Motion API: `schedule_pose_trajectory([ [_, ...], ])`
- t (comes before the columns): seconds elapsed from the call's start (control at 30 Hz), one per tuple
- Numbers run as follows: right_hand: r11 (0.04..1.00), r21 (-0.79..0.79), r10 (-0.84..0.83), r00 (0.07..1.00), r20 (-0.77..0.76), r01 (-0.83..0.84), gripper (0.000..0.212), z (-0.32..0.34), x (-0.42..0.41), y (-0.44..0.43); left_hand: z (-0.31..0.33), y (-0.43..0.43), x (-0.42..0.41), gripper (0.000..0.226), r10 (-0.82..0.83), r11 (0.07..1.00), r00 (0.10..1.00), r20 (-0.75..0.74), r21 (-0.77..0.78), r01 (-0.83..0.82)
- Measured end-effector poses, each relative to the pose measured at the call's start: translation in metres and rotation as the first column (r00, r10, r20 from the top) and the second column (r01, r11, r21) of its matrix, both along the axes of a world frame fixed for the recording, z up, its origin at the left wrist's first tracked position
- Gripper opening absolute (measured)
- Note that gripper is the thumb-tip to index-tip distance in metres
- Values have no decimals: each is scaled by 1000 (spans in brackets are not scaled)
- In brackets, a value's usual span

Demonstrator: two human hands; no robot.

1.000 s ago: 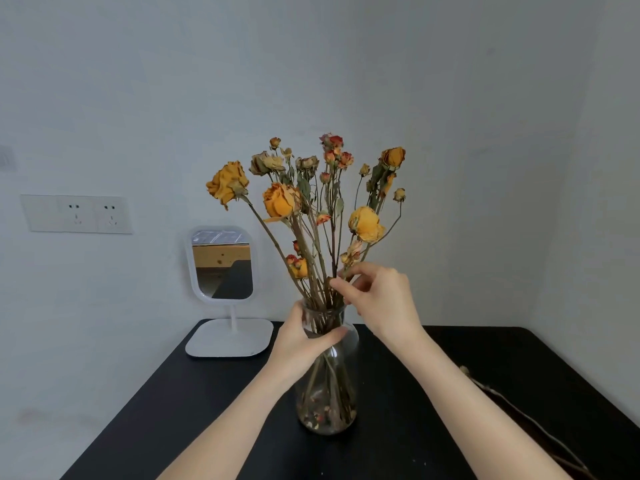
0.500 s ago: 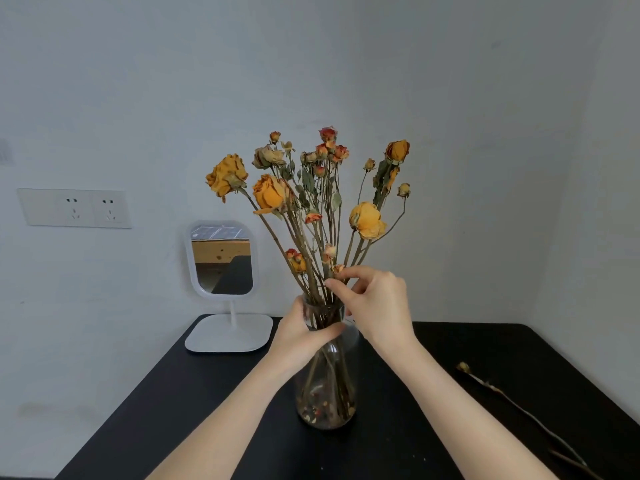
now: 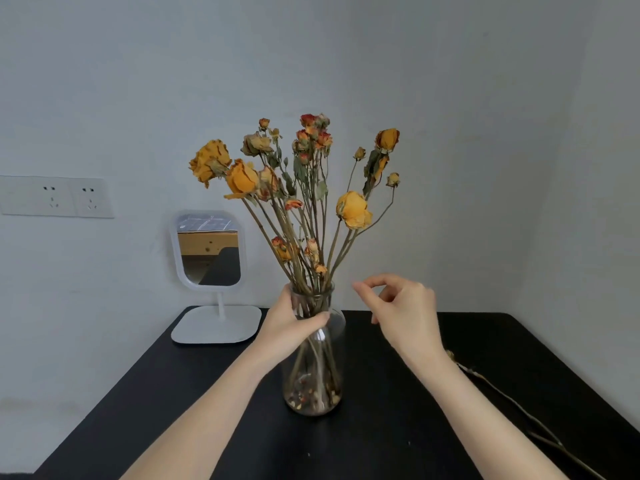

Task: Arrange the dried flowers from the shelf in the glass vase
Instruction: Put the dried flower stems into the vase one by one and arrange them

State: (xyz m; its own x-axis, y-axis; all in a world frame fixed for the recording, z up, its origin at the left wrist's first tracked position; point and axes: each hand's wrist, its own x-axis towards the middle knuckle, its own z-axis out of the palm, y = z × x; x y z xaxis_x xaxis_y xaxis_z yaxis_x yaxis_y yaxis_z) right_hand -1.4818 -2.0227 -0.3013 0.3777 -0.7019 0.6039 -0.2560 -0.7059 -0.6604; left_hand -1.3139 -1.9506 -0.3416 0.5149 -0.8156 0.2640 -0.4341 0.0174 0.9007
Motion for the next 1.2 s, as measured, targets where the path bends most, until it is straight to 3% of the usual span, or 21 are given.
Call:
schedule_pose_trajectory([
  [0.1,978,185,-89,995,-50,96,13,-8,-33,-28,4,6,4,57,69,997,997,22,-29,-68],
  [0.17,943,217,-203,953,-226,253,20,-24,-64,-54,6,5,1,59,94,995,995,46,-37,-92],
  [0.27,873,189,-292,792,-535,450,29,-53,-115,-85,4,4,-5,60,120,993,990,68,-29,-118],
  [0.37,797,282,-220,692,-688,534,44,-77,-149,-105,3,4,-8,62,137,990,989,52,-20,-137],
  [0.47,744,409,-107,698,-708,528,50,-89,-160,-111,3,5,-10,62,131,991,991,41,-21,-130],
  [0.73,773,398,-125,734,-668,494,11,-101,-156,-117,5,5,-12,58,149,989,988,31,-4,-149],
  [0.93,825,427,-40,793,-608,369,8,-89,-152,-121,6,6,-15,55,167,986,985,46,-3,-167],
  [1.1,794,600,45,974,-222,100,5,-57,-140,-112,5,5,-15,53,172,985,984,39,-4,-172],
  [1.2,738,659,136,989,60,-142,11,-32,-126,-98,4,5,-15,54,175,985,984,34,7,-175],
])
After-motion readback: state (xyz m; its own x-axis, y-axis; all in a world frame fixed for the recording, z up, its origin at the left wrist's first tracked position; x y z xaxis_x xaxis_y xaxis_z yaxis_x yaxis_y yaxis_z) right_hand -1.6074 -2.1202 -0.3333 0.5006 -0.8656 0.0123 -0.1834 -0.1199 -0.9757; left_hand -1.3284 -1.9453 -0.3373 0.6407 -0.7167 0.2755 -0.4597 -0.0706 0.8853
